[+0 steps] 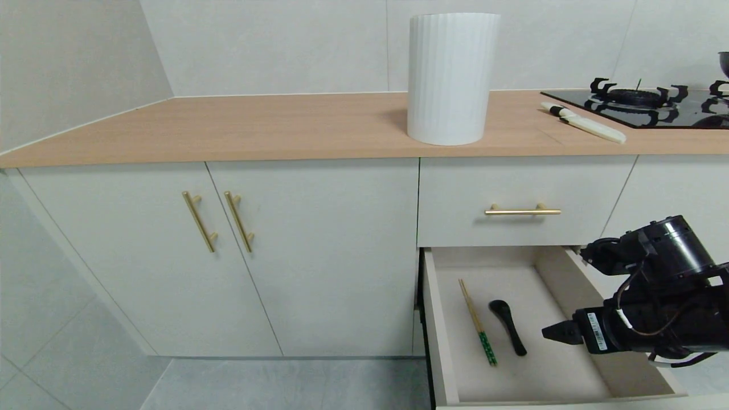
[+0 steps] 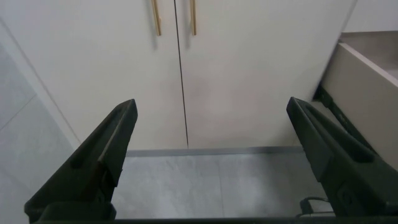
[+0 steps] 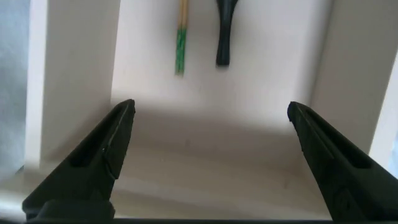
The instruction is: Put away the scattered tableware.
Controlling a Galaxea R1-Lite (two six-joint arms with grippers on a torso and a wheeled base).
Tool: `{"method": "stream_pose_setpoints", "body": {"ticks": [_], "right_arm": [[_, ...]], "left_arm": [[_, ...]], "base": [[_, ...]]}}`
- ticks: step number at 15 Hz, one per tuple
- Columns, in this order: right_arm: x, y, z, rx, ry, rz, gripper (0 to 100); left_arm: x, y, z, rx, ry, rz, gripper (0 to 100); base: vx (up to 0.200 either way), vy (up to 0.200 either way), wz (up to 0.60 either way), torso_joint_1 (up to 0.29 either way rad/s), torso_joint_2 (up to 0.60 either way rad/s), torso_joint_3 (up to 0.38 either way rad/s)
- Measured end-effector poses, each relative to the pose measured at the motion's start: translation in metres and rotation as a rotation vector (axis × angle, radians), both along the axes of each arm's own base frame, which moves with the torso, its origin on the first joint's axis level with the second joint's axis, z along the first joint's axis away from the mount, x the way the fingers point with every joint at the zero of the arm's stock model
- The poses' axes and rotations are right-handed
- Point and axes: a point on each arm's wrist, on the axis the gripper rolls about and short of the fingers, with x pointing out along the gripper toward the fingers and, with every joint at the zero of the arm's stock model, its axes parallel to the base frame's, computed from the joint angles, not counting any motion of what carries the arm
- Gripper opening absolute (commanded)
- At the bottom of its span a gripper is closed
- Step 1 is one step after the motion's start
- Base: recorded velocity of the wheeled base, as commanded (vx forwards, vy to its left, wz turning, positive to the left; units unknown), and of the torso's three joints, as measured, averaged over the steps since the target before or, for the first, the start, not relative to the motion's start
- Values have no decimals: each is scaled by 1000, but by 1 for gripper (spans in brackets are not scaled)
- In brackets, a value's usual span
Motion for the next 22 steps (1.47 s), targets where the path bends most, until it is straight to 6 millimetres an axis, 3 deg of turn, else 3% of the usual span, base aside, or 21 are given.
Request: {"method": "stream_pose_setpoints", "body": {"ticks": [6, 11, 15, 22], "right_arm": [[-19, -1, 10, -35, 21, 60, 100], [-49, 5, 17, -129, 224, 176, 100], [-70, 10, 11, -271, 391, 377, 100], [-53, 21, -20, -333, 530, 396, 100]], "left_arm": [[0, 0, 0, 0, 0, 0, 100], [0, 0, 0, 0, 0, 0, 100], [0, 0, 0, 0, 0, 0, 100], [0, 0, 0, 0, 0, 0, 100]], "base": [[0, 0, 0, 0, 0, 0], [0, 0, 0, 0, 0, 0], [0, 0, 0, 0, 0, 0], [0, 0, 0, 0, 0, 0]]}}
